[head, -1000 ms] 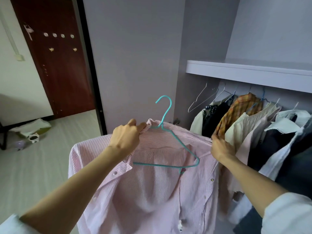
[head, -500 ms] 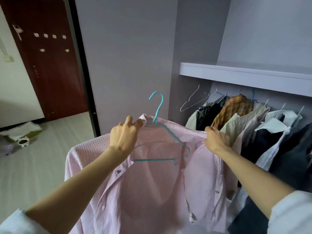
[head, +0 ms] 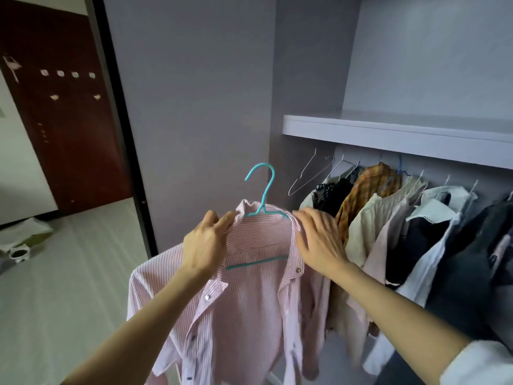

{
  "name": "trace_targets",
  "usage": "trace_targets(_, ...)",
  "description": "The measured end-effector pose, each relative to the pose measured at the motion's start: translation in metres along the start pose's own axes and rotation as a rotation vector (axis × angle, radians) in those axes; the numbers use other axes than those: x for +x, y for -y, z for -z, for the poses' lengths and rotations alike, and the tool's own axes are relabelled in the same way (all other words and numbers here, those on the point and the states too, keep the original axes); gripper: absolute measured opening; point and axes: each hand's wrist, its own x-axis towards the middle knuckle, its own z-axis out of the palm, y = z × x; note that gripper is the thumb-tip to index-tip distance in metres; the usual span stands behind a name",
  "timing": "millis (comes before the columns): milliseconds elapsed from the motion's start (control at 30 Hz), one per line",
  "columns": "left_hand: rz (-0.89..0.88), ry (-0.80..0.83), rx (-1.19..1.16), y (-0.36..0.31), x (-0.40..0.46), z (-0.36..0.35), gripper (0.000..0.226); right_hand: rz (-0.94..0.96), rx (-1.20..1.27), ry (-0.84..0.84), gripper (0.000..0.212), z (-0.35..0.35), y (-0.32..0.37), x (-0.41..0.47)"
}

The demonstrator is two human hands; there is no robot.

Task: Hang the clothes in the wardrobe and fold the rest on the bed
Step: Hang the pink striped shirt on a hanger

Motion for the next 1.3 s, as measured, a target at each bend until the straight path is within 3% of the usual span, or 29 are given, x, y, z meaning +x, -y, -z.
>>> trace_targets(200,-0.05,0.013,-0.002,0.011,0.001,0.001,0.035,-0.074,0.151,0.238,0.043,-0.004,0.001,0.013)
trace_targets(367,0.07,-0.056,0.031,0.003,0.005,-0.009,0.041,-0.107,0.129,-0.043,0.022,-0.012,0.028,0.001)
trace_targets(533,0.171,0.238,0.014,-0.019,-0.013,-0.03,0.054,-0.15,0.029,-0.119,0.02,-0.016,0.038,0.003)
trace_targets(600,0.097,0.223,0.043,-0.017,-0.017,-0.025,0.057,-0.147,0.031,-0.11,0.023,-0.016,0.035,-0.001)
trace_targets(700,-0.038,0.035,-0.048,-0.004,-0.007,-0.009,0.045,-0.165,0.073,-0.113,0.027,-0.013,0.029,-0.004)
trace_targets(800,-0.053,0.213,-0.185,0.008,0.009,-0.003,0.038,-0.094,0.16,-0.165,0.021,-0.005,0.027,-0.004)
trace_targets(900,0.047,0.141,-0.349,0.008,0.012,-0.009,0.019,-0.072,0.304,-0.182,0.039,0.005,0.028,-0.005)
trace_targets(1000,0.127,0.054,-0.397,0.011,0.005,-0.019,0.012,-0.118,0.291,-0.132,0.042,0.009,0.02,-0.017)
trace_targets(1100,0.151,0.023,-0.434,0.014,0.001,-0.027,0.01,-0.049,0.064,-0.043,0.022,0.007,-0.001,-0.039)
trace_targets(1167,0.116,0.056,-0.437,0.012,0.001,-0.033,0.011,-0.077,0.028,0.108,0.01,0.008,-0.014,-0.047)
trace_targets(1300,0.045,0.103,-0.421,-0.001,0.006,-0.044,0.016,-0.142,0.013,0.306,0.022,0.014,-0.036,-0.052)
